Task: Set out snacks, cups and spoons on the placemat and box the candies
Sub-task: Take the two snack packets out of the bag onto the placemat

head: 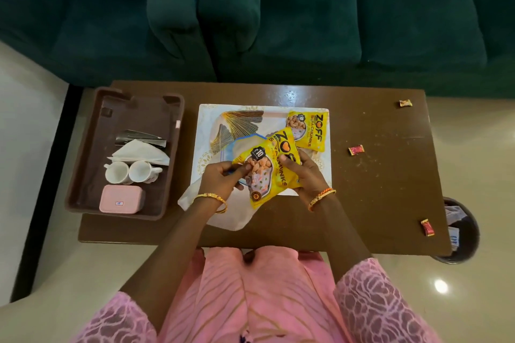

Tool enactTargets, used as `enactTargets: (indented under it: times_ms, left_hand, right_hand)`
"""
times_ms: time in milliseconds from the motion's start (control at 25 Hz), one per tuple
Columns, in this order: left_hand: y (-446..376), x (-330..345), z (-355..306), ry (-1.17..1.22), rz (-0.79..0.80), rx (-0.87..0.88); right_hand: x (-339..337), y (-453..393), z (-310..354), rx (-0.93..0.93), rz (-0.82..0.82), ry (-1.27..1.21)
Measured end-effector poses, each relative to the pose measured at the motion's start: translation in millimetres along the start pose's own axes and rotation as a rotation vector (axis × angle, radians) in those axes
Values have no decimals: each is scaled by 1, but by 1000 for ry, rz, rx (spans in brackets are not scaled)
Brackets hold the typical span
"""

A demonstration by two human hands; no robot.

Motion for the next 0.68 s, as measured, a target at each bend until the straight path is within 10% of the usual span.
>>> enactTargets:
  times_ms: [680]
  left_hand:
    - [-6,32,-17,343,-41,-413]
  right_hand:
    - [-1,-3,3,-482,-245,388]
Point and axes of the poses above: each hand's wrist, its own y-axis away from the middle knuckle, its own x-axis out of the palm, z = x × y, the point moved 1 cm from there along -y, towards the middle knuckle, and after that the axes turned 14 degrees about -y, right-handed, at the moved point
